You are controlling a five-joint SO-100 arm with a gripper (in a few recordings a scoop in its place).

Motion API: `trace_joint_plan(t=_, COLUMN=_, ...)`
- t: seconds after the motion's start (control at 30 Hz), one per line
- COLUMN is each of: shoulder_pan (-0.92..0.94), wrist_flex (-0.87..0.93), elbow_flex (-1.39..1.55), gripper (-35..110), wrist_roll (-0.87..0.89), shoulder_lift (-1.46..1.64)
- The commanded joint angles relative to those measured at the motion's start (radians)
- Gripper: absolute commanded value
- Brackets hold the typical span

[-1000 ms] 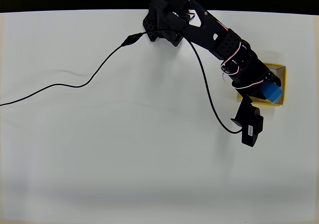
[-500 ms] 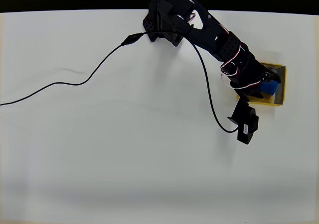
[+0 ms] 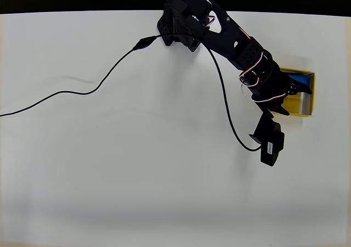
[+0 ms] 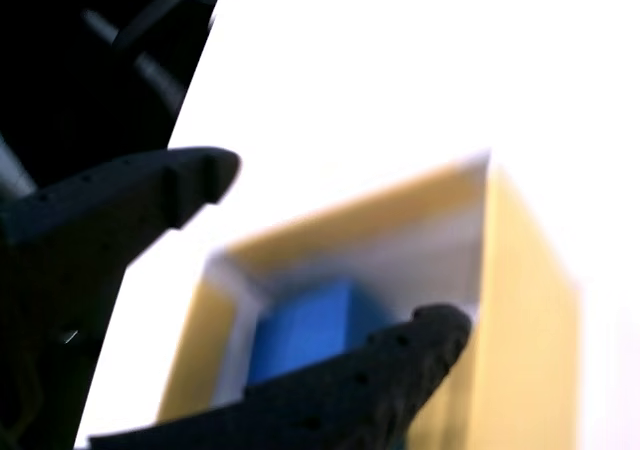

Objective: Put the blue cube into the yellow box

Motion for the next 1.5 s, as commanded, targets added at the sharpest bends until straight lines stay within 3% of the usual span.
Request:
trace_joint_plan(t=0.0, shoulder_pan=0.112, wrist_flex=0.08, elbow_flex=-0.163, gripper=25, wrist_roll=-0.048, shoulder_lift=0.19)
trace_joint_plan(t=0.17, shoulder_pan=0.299, wrist_flex=0.098, elbow_flex=-0.08, gripper=12, wrist_roll=-0.124, shoulder_lift=0.273)
trace_joint_plan(t=0.33, shoulder_pan=0.463, wrist_flex=-0.089, elbow_flex=0.176, gripper=7, wrist_roll=-0.236, shoulder_lift=0.417)
trace_joint_plan(t=0.53, shoulder_pan=0.598, wrist_flex=0.002, elbow_flex=0.279, gripper=3, wrist_roll=-0.224, shoulder_lift=0.545)
trace_joint_plan(t=0.8, shoulder_pan=0.742, wrist_flex=0.021, elbow_flex=0.646, gripper=1, wrist_roll=-0.272, shoulder_lift=0.891)
trace_joint_plan(t=1.03, shoulder_pan=0.787, wrist_flex=0.278, elbow_flex=0.884, gripper=0, wrist_roll=-0.285, shoulder_lift=1.229)
trace_joint_plan(t=1.47, shoulder_pan=0.891, wrist_flex=0.664, elbow_flex=1.032, gripper=0, wrist_roll=-0.318, shoulder_lift=1.499)
